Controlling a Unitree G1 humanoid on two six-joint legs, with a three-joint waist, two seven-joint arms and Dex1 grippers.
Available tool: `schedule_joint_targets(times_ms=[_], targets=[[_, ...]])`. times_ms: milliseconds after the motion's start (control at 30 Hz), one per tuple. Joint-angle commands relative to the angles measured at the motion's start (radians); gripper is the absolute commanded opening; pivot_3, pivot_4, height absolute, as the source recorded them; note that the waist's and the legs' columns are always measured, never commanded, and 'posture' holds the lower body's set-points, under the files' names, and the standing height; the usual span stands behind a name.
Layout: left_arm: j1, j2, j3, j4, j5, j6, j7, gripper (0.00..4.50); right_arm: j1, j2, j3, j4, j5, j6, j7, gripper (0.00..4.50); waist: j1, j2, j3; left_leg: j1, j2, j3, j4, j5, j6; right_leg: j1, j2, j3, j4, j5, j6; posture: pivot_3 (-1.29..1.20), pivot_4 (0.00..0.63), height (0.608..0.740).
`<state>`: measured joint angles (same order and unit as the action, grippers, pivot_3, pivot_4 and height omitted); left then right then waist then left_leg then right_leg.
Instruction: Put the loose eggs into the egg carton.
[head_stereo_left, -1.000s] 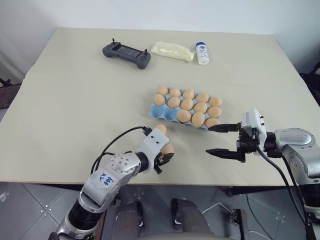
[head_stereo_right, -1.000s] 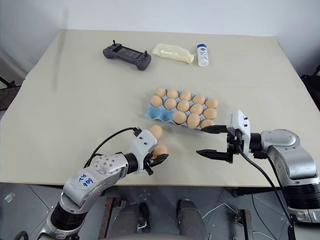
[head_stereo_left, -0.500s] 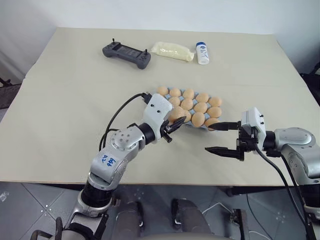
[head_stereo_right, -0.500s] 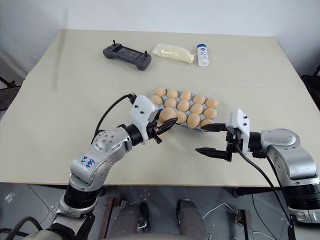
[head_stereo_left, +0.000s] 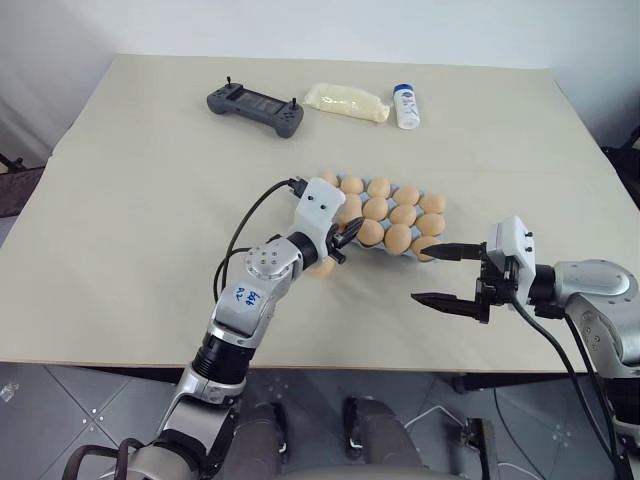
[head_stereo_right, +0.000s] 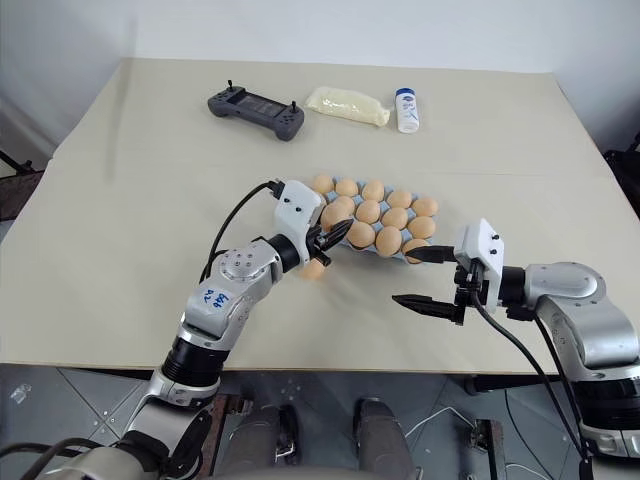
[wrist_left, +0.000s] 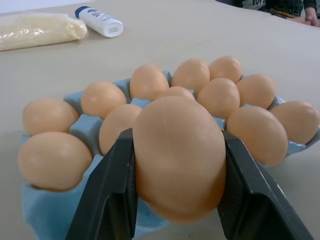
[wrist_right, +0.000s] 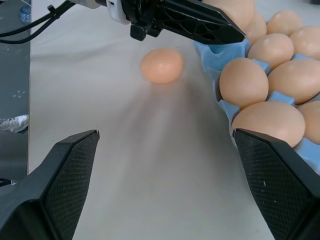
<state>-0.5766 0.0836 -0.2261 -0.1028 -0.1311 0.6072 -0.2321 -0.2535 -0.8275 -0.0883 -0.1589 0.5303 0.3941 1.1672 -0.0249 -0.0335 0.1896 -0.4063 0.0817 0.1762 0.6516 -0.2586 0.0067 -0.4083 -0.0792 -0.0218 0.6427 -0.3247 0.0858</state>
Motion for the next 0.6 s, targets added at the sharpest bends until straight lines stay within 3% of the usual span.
schedule_joint_targets(times_ms=[33,133,167,400,600], targets=[[-0.022,-0.01,0.006,-0.003,0.018,-0.018,0.004,1.62,0.01,-0.013,-0.039,-0.039,0.017,0.003,-0.003,4.5,0.0,0.0,0.0,0.0,0.0,0.0,0.0,0.0,0.0,0.0,0.0,0.0,0.0,0.0,0.0,0.0,0.15,0.74],[-0.028,-0.012,0.014,-0.008,0.026,0.0,0.01,1.62,0.016,-0.017,-0.043,-0.042,0.017,0.004,-0.003,4.5,0.0,0.0,0.0,0.0,0.0,0.0,0.0,0.0,0.0,0.0,0.0,0.0,0.001,0.0,0.0,0.0,0.15,0.74],[-0.028,-0.013,0.015,-0.014,0.029,0.011,0.012,2.33,0.018,-0.018,-0.045,-0.043,0.017,0.004,-0.002,4.5,0.0,0.0,0.0,0.0,0.0,0.0,0.0,0.0,0.0,0.0,0.0,0.0,0.001,0.0,0.0,0.0,0.15,0.74],[-0.016,-0.012,0.018,-0.047,0.038,0.053,0.024,4.43,0.009,-0.018,-0.037,-0.034,0.012,0.003,0.003,4.5,0.0,0.0,0.0,0.0,0.0,0.0,0.0,0.0,0.001,0.0,0.0,0.0,0.001,0.0,0.0,0.0,0.15,0.74],[0.001,0.003,0.021,-0.133,0.012,0.07,-0.015,4.47,-0.001,-0.018,-0.033,-0.018,0.007,-0.004,0.014,4.5,-0.001,0.0,0.0,0.0,0.0,0.0,0.0,0.0,0.001,0.0,0.0,0.0,0.001,0.0,0.0,0.0,0.15,0.74]])
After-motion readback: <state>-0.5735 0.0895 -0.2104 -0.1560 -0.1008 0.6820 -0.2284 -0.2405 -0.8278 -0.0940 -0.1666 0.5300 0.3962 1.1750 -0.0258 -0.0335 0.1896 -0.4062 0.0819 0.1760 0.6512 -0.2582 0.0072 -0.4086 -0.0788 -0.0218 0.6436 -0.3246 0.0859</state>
